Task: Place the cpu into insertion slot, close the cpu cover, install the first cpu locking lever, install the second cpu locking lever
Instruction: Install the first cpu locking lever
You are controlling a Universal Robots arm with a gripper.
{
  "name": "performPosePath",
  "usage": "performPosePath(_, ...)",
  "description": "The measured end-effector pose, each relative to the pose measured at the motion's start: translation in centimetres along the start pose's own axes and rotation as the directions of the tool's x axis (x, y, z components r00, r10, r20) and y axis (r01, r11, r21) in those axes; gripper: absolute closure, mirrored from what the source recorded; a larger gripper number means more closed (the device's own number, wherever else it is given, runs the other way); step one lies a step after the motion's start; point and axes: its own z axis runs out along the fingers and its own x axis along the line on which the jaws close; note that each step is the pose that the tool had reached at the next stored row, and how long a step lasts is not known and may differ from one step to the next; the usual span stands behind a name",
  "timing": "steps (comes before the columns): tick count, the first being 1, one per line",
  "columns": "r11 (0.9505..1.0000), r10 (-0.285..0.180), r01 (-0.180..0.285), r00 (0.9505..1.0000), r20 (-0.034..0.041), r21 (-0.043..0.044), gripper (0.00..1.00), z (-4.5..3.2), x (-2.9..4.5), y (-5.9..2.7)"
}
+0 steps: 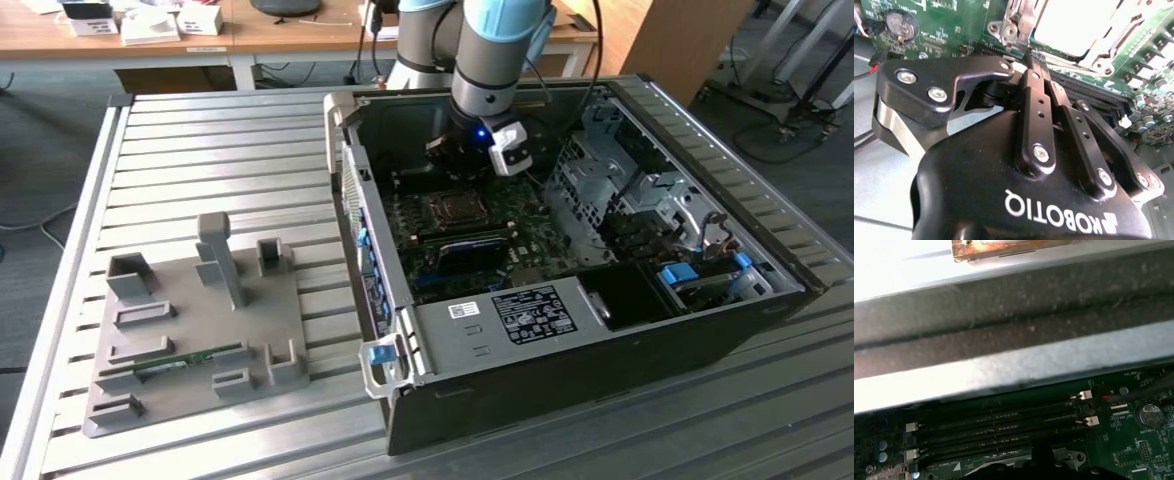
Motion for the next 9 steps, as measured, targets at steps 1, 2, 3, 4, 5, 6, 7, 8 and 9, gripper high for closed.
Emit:
performPosePath(1, 1.0, 0.0, 0.0, 1.0, 0.0, -0.0001, 0.89, 0.02, 0.01, 0.08)
performPosePath(2, 1.0, 0.0, 0.0, 1.0, 0.0, -0.0001, 0.89, 0.03, 0.03, 0.16)
performPosePath(3, 1.0, 0.0, 0.0, 1.0, 0.0, -0.0003, 0.89, 0.05, 0.05, 0.24)
performPosePath(4, 1.0, 0.0, 0.0, 1.0, -0.0001, -0.0006, 0.89, 0.07, 0.07, 0.32)
performPosePath(5, 1.0, 0.0, 0.0, 1.0, -0.0002, -0.0009, 0.89, 0.08, 0.09, 0.39)
performPosePath(6, 1.0, 0.0, 0.0, 1.0, -0.0003, -0.0012, 0.89, 0.09, 0.12, 0.47)
performPosePath(7, 1.0, 0.0, 0.0, 1.0, -0.0003, -0.0014, 0.89, 0.1, 0.15, 0.55)
performPosePath(8, 1.0, 0.0, 0.0, 1.0, -0.0003, -0.0019, 0.89, 0.13, 0.17, 0.64)
performPosePath(9, 1.0, 0.0, 0.0, 1.0, -0.0003, -0.0019, 0.89, 0.14, 0.2, 0.72)
